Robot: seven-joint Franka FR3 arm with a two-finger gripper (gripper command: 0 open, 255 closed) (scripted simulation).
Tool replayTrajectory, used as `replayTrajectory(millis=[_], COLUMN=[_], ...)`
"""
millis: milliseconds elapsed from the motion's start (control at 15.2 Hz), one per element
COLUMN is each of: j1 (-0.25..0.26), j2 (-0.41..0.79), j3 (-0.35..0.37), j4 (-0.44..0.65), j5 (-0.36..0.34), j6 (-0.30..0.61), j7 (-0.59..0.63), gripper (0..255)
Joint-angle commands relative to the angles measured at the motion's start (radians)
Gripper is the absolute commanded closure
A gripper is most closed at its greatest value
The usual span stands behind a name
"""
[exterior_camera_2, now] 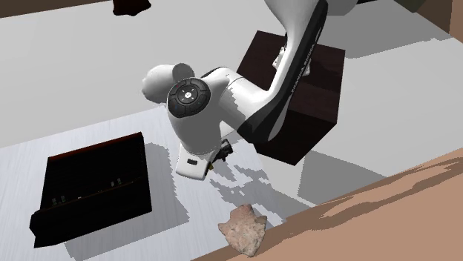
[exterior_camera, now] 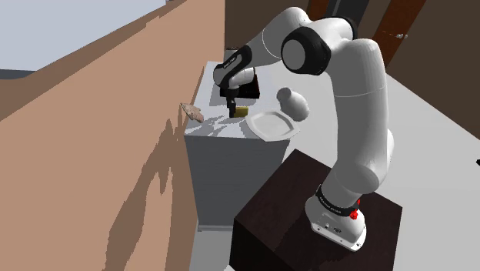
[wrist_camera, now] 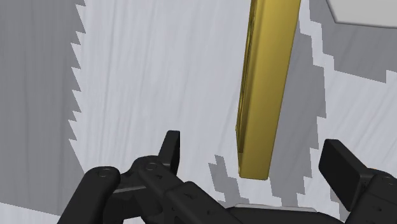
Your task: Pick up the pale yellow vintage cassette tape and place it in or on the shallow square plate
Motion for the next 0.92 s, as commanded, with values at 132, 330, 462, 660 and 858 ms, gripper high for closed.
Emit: replayTrajectory(millis=[132, 330, 462, 660, 858], j1=[0.000, 0.000, 0.000, 0.001, 0.006], j2=[0.000, 0.000, 0.000, -0.009, -0.035], j3=[0.000, 0.000, 0.000, -0.002, -0.008], j4=[0.000, 0.000, 0.000, 0.001, 0.005], j5=[0.000, 0.000, 0.000, -0.003, -0.012], j6=[0.000, 0.000, 0.000, -0.009, -0.039], j7=[0.000, 0.000, 0.000, 0.002, 0.008], gripper=[255, 255, 255, 255, 255])
